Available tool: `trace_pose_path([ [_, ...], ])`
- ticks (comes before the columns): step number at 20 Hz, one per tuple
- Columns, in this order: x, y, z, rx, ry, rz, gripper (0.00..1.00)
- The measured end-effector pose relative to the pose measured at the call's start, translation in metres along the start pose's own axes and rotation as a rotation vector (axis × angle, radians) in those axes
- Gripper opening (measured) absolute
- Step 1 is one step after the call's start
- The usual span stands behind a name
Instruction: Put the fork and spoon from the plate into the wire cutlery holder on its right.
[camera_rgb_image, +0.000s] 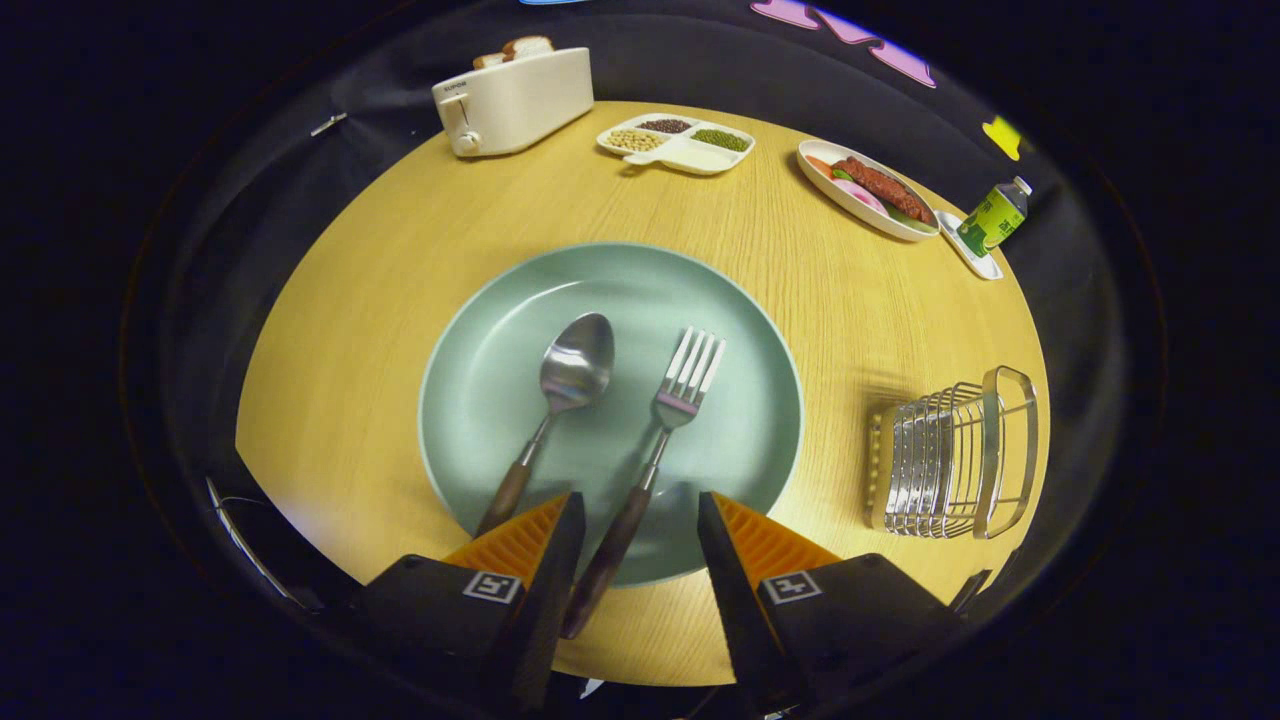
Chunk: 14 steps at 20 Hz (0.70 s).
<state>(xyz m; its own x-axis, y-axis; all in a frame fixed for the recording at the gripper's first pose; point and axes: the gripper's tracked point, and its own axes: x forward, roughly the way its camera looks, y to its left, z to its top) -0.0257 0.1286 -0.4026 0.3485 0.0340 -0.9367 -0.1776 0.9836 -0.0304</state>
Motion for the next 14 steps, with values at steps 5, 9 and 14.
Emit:
trace_pose_path([
  [5,0.007,-0.003,0.000,0.010,0.066,-0.005,0.33],
  [9,0.005,0.003,-0.001,0.042,0.118,0.087,0.10],
  [14,-0.027,-0.018,0.005,0.042,0.114,0.144,0.10],
])
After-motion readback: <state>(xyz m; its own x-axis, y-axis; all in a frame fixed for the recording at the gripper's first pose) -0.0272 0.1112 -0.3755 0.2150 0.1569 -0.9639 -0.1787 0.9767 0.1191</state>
